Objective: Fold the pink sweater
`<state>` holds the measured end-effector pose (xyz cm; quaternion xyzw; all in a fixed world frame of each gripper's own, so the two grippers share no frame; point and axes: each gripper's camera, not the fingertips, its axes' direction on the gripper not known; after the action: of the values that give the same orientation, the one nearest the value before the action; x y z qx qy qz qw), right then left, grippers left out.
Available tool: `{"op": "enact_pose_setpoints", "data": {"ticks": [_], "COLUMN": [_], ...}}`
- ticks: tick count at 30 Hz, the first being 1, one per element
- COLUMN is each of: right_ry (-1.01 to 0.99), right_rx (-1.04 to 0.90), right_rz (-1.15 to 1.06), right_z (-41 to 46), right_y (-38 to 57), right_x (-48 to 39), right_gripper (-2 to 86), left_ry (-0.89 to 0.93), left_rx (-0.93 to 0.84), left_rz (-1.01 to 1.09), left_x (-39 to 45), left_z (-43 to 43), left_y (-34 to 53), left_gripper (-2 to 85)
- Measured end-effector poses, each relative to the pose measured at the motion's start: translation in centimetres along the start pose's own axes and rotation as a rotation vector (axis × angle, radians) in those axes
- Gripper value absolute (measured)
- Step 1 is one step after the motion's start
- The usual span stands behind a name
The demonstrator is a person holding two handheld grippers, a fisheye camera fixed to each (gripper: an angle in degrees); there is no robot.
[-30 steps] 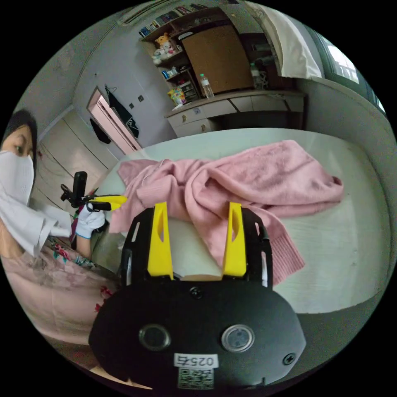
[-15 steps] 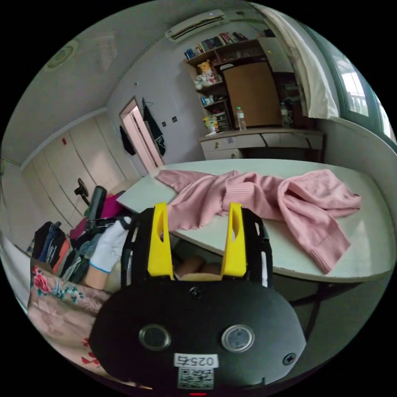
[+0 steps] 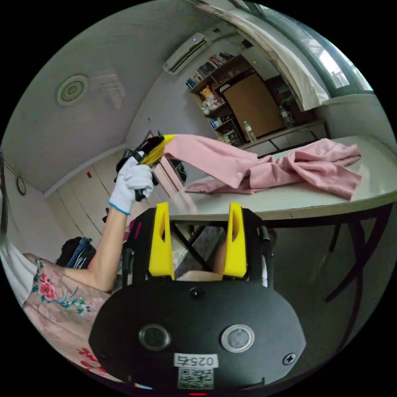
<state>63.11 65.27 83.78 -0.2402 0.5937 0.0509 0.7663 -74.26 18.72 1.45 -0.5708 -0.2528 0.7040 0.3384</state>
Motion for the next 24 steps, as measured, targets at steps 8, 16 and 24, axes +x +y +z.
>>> {"op": "enact_pose_setpoints", "data": {"ticks": [8,16,24], "right_ry": [0.305,0.510,0.714], "right_rx": [0.166,0.155,0.041], "right_rz": [-0.197,-0.304,-0.253], "right_z": [-0.7,0.7,2.0], "right_y": [2.7,3.6,5.4], "right_x": [-7.2,-10.3,-11.6], "right_gripper": [21.1,20.9,14.9], "left_ry": [-0.003,0.125,0.119], "left_rx": [0.026,0.057,0.088], "left_rz": [0.173,0.187,0.234], "left_x": [10.5,13.4,15.4], "left_z": [-1.1,0.3,0.0], "left_y": [-6.1,-9.5,-11.7], "left_gripper": [-1.3,-1.2,-1.2]}}
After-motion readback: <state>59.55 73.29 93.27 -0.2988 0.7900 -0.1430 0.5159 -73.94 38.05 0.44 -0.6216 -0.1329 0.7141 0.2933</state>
